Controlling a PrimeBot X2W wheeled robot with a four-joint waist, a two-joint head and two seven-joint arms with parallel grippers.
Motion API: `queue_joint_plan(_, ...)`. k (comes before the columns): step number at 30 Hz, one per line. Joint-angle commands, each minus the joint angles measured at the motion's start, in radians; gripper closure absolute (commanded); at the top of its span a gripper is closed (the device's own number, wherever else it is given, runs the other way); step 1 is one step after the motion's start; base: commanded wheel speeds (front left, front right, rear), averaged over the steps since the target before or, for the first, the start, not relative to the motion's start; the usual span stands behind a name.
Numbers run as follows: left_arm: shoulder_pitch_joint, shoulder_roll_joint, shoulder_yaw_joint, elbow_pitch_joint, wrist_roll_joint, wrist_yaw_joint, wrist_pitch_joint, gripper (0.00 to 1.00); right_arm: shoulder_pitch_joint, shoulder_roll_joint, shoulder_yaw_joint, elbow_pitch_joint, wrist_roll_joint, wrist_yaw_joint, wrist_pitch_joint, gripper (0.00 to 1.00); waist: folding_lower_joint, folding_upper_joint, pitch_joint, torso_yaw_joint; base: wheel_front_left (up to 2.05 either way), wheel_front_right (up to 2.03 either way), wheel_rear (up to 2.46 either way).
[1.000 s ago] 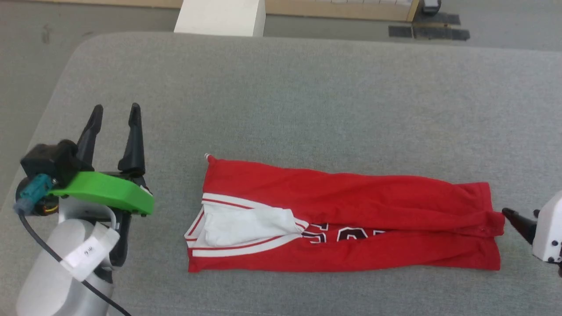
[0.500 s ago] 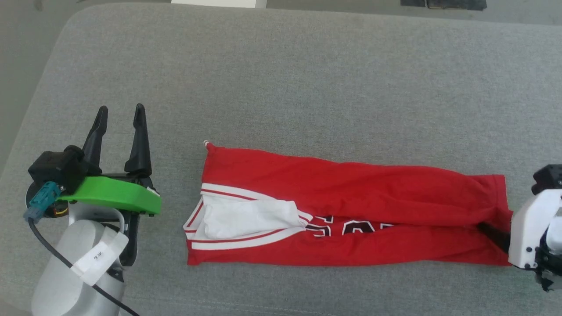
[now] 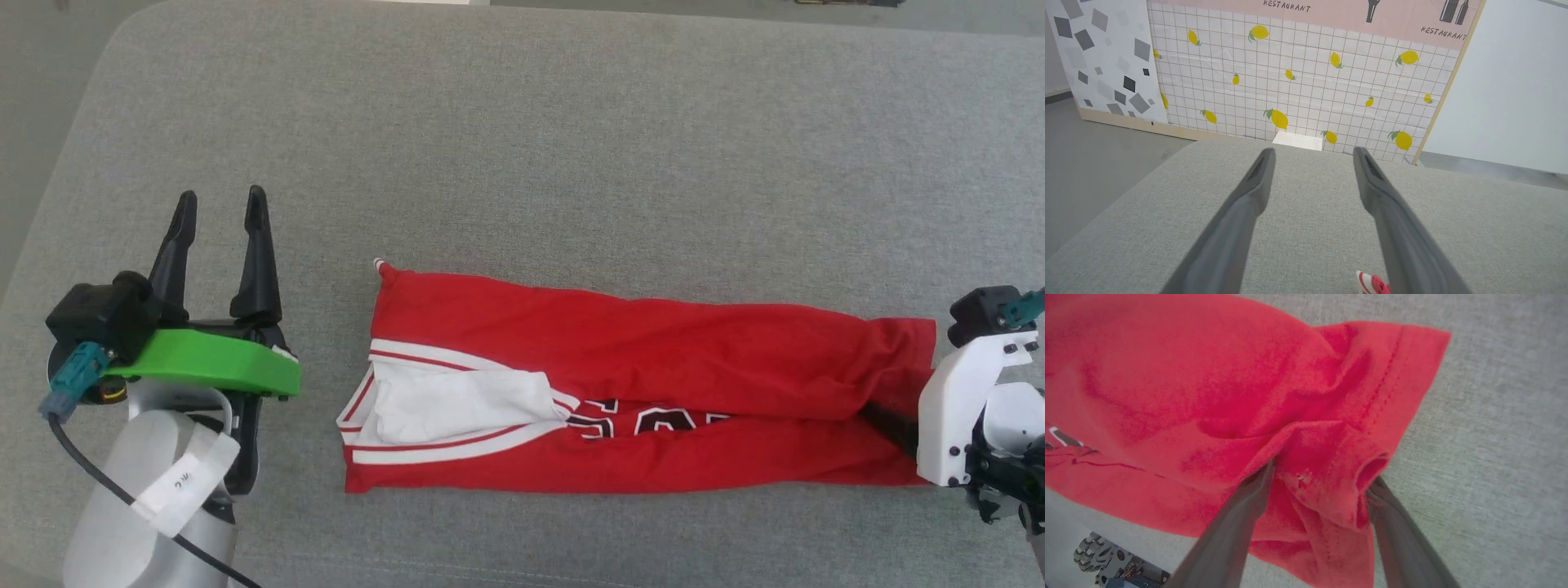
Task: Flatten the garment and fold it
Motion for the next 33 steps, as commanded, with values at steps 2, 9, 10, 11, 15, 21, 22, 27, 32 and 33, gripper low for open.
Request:
queue_joint_plan(2,0.014,-0.007,0.007,-0.003,0.021,-0.01,-0.007,0.0,-0.002,0.002,0.004,0.033,-0.02,-0.002,0.002,1.0,0.0,0.0,-0.002,0.0,0.0,0.0,0.0)
queue_joint_plan(9,0.026,-0.013,0.021,-0.004,0.03,-0.017,-0.008,0.0,-0.012,-0.005,-0.033,0.05,-0.041,-0.002,0.008,1.0,0.0,0.0,-0.005,-0.004,0.0,0.0,0.0)
queue_joint_plan(10,0.026,-0.015,0.023,-0.003,0.031,-0.018,-0.008,0.0,-0.013,-0.006,-0.039,0.052,-0.044,-0.002,0.009,1.0,0.0,0.0,-0.006,-0.004,0.0,0.0,0.0)
queue_joint_plan(11,0.027,-0.015,0.024,-0.003,0.031,-0.019,-0.008,0.0,-0.013,-0.006,-0.046,0.053,-0.046,-0.002,0.01,1.0,0.0,0.0,-0.006,-0.005,0.0,0.0,0.0)
queue_joint_plan(15,0.025,-0.021,0.028,-0.004,0.035,-0.024,-0.008,0.0,-0.015,-0.014,-0.087,0.063,-0.062,-0.002,0.011,1.0,0.0,0.0,-0.004,-0.006,0.0,0.0,0.0)
queue_joint_plan(21,0.022,-0.024,0.031,-0.002,0.039,-0.032,-0.008,0.0,-0.018,-0.042,-0.217,0.112,-0.121,-0.002,0.018,1.0,0.0,0.0,-0.003,-0.004,0.0,0.0,0.0)
queue_joint_plan(22,0.021,-0.024,0.031,-0.001,0.04,-0.033,-0.008,0.0,-0.019,-0.047,-0.246,0.122,-0.139,-0.002,0.02,1.0,0.0,0.0,-0.002,-0.004,0.0,0.0,0.0)
queue_joint_plan(27,0.019,-0.022,0.029,0.003,0.042,-0.038,-0.008,0.0,-0.024,-0.046,-0.387,0.157,-0.24,-0.002,0.039,1.0,0.0,0.0,-0.001,-0.002,0.0,0.0,0.0)
queue_joint_plan(32,0.023,-0.02,0.026,0.005,0.042,-0.038,-0.008,0.0,-0.029,-0.024,-0.465,0.141,-0.324,-0.002,0.069,1.0,0.0,0.0,-0.006,-0.006,0.0,0.0,0.0)
queue_joint_plan(33,0.025,-0.02,0.026,0.006,0.042,-0.038,-0.008,0.0,-0.029,-0.02,-0.469,0.134,-0.334,-0.002,0.075,1.0,0.0,0.0,-0.009,-0.007,0.0,0.0,0.0)
